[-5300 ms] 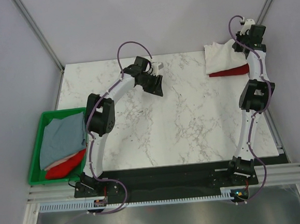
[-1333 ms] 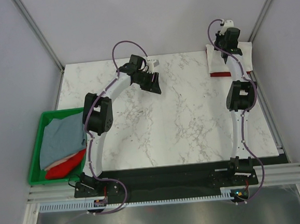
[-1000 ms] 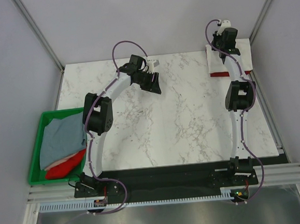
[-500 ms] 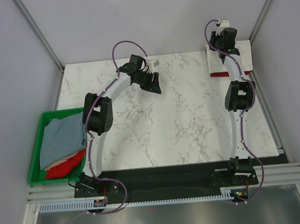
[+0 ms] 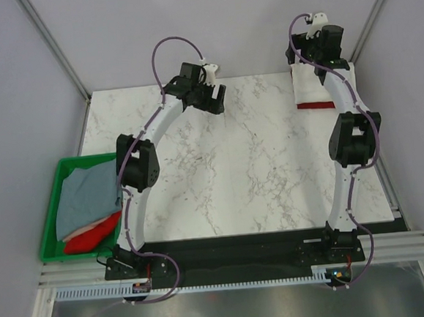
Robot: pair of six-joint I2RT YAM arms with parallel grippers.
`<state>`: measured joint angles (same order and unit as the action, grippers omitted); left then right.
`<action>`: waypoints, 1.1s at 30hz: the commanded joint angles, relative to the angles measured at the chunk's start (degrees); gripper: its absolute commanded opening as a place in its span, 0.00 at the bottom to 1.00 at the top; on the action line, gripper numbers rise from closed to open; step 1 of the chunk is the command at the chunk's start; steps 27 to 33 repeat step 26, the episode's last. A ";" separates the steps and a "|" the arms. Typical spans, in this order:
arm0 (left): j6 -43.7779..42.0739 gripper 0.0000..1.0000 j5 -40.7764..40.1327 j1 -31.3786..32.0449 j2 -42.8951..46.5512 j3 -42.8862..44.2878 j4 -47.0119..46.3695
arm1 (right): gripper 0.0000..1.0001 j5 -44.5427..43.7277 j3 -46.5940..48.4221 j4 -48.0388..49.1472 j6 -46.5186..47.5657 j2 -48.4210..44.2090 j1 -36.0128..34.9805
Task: Fold and stack the t-shirts
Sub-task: Reset both grippers
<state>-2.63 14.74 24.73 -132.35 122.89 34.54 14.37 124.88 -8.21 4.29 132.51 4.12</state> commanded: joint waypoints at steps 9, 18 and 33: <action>-5.02 1.00 -4.81 -1.26 16.59 -3.88 -1.85 | 0.98 -3.01 -24.83 -9.46 -4.11 -23.68 -9.04; -5.45 1.00 -4.11 -2.58 28.02 -18.55 1.58 | 0.98 -16.74 -40.32 -15.00 -8.25 -41.08 -16.86; -7.20 1.00 -7.18 -4.95 43.46 -32.18 2.37 | 0.98 -15.43 -45.50 -19.48 -2.54 -46.63 -18.09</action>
